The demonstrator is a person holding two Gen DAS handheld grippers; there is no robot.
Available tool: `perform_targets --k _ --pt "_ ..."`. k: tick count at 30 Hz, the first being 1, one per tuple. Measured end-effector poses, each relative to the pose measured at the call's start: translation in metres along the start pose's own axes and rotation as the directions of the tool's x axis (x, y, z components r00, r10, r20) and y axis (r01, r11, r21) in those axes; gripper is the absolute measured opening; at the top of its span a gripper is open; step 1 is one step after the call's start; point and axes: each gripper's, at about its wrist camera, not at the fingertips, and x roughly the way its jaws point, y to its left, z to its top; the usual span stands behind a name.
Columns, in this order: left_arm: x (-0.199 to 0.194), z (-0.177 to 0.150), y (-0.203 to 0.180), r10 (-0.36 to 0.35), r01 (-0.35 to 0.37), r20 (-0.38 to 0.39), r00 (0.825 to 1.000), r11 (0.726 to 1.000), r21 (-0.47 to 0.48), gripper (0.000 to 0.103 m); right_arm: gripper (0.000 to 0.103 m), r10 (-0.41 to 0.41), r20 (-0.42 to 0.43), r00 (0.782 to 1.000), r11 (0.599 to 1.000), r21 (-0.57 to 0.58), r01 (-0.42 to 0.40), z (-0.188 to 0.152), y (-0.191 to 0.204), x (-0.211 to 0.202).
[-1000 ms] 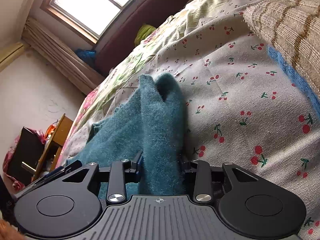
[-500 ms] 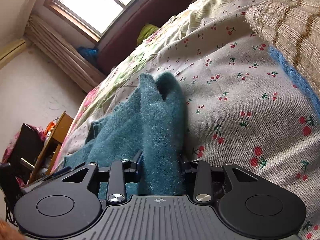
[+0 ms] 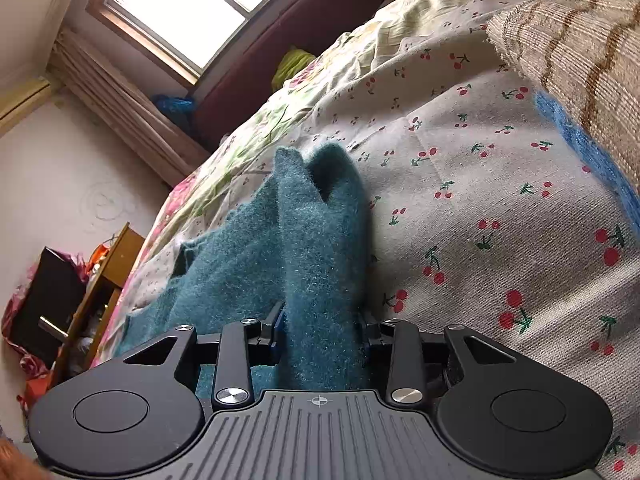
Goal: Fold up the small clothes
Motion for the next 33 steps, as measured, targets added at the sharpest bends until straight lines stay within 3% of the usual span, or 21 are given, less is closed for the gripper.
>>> perform_targets --k 5,9,12,16,20,24,26,33 --pt "-0.008 -0.013 0.005 -0.02 0.019 -0.024 1.0 0.999 -0.036 0.083 0.033 0.003 -0.002 1.0 1.0 -0.006 -0.003 0.0 0.0 0.0" --pt "-0.017 -0.016 -0.001 -0.014 0.015 -0.041 0.999 1.0 0.015 0.083 0.033 0.005 -0.004 1.0 1.0 -0.009 -0.005 0.0 -0.001 0.0" --pt "-0.011 -0.002 -0.001 0.0 0.0 -0.019 1.0 1.0 0.008 0.083 0.033 0.004 -0.002 1.0 1.0 -0.006 -0.004 0.0 0.0 -0.001" --pt "0.017 0.025 0.005 0.034 -0.032 0.018 0.999 0.997 -0.067 0.091 0.032 0.002 0.002 1.0 1.0 -0.001 -0.002 -0.001 0.0 -0.002" --pt "0.039 0.042 0.004 0.044 -0.039 0.04 0.998 0.991 -0.128 0.092 0.031 0.002 0.008 1.0 1.0 -0.001 -0.002 -0.002 0.0 -0.003" --pt "0.049 0.041 0.0 0.06 -0.056 0.05 0.997 0.995 -0.083 0.092 0.031 0.001 0.012 1.0 1.0 0.016 -0.002 -0.003 0.0 -0.003" --pt "0.058 0.04 -0.002 0.077 -0.073 0.068 0.995 0.996 -0.053 0.1 0.031 0.002 0.014 1.0 1.0 0.027 -0.002 -0.003 0.0 -0.003" --pt "0.082 0.069 0.011 0.057 -0.049 0.065 0.996 0.991 -0.122 0.101 0.03 -0.013 0.034 0.999 1.0 0.025 0.012 -0.009 0.002 -0.005"
